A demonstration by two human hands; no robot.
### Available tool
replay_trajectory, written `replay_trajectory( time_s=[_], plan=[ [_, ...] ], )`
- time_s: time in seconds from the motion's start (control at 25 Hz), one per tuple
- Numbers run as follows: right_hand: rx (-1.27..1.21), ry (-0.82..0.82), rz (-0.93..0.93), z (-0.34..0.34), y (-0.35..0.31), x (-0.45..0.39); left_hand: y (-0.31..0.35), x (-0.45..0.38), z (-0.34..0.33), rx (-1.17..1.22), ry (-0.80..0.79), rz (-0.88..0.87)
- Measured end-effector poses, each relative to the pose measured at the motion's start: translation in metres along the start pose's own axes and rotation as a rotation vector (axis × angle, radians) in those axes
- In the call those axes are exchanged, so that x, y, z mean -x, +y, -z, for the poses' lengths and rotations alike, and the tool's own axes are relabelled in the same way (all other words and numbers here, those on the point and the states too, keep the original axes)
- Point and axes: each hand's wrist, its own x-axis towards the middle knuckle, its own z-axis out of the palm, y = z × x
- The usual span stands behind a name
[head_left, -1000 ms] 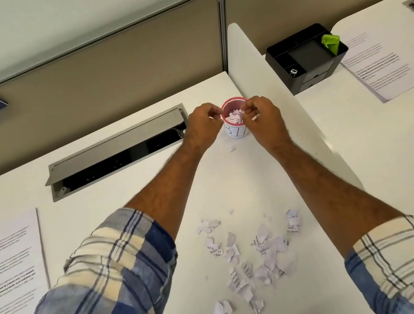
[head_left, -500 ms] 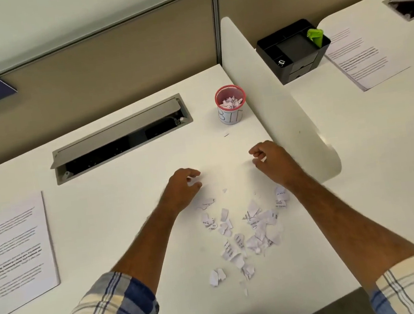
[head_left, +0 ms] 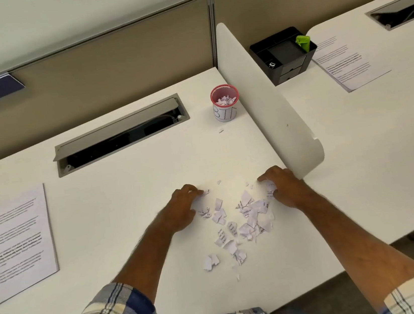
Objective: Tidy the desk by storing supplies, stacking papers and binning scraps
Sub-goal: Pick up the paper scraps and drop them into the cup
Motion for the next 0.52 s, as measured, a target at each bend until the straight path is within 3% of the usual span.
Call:
replay_trajectory(
  time_s=[0.16,0.32,0.52],
  plan=[
    [0.079,-0.012,0.039,-0.004,0.004,0.012,0.012,0.01,-0.013,-0.022,0.044,0.021],
    [-0.083,0.097,0.081,-0.019,0.006,0.018,0.02,0.016,-0.024,-0.047,0.106,0.042],
    [-0.137,0.085,-0.022,-0.019,-0.009,0.018,0.021,0.02,-0.029,0.04,0.171,0.095]
  ],
)
